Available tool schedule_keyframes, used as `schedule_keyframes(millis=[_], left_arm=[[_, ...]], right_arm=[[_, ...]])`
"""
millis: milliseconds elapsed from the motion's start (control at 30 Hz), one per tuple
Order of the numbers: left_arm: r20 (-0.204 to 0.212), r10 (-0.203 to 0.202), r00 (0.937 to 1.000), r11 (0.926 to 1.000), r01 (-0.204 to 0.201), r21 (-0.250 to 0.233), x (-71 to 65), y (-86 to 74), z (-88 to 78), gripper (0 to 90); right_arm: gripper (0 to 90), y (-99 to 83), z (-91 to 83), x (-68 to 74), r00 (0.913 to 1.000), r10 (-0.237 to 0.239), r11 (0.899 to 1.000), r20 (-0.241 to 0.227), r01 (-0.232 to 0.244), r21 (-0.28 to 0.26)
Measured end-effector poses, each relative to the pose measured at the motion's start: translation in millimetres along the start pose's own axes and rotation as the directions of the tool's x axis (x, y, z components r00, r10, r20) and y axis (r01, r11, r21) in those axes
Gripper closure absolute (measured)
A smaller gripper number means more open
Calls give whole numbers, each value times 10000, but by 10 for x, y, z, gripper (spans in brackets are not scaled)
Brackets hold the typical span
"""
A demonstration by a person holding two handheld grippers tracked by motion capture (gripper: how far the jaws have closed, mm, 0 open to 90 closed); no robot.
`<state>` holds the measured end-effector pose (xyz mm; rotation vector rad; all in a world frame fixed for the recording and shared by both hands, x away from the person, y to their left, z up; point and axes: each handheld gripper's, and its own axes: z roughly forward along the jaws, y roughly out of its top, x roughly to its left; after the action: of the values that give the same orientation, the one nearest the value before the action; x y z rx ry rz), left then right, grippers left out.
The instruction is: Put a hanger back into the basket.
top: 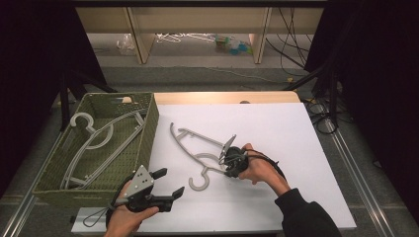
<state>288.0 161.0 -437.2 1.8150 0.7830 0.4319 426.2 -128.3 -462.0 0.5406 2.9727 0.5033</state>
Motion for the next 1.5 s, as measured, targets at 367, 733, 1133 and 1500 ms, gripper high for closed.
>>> schedule_keyframes(millis=[367, 733, 1133, 1500], left_arm=[[-74, 150, 9999, 9999, -150, 76, 27, 10, -8, 186], [-80, 643, 9979, 9970, -639, 432, -5, 1, 93, 194], [-33, 1485, 9889, 9834, -1474, 1057, 16, 6, 345, 209], [1081, 2771, 9547, 9359, -2937, 1944, -131, -48, 652, 254]], right_arm=[[821, -108, -124, 12, 9957, -901, 9959, -229, 900, -74], [820, -333, -345, 174, 9918, -1024, 9947, -761, 1015, -160], [819, -450, -461, 300, 9870, -1161, 9929, -1116, 1122, -405], [819, -568, -581, 460, 9783, -1518, 9879, -1407, 1454, -548]])
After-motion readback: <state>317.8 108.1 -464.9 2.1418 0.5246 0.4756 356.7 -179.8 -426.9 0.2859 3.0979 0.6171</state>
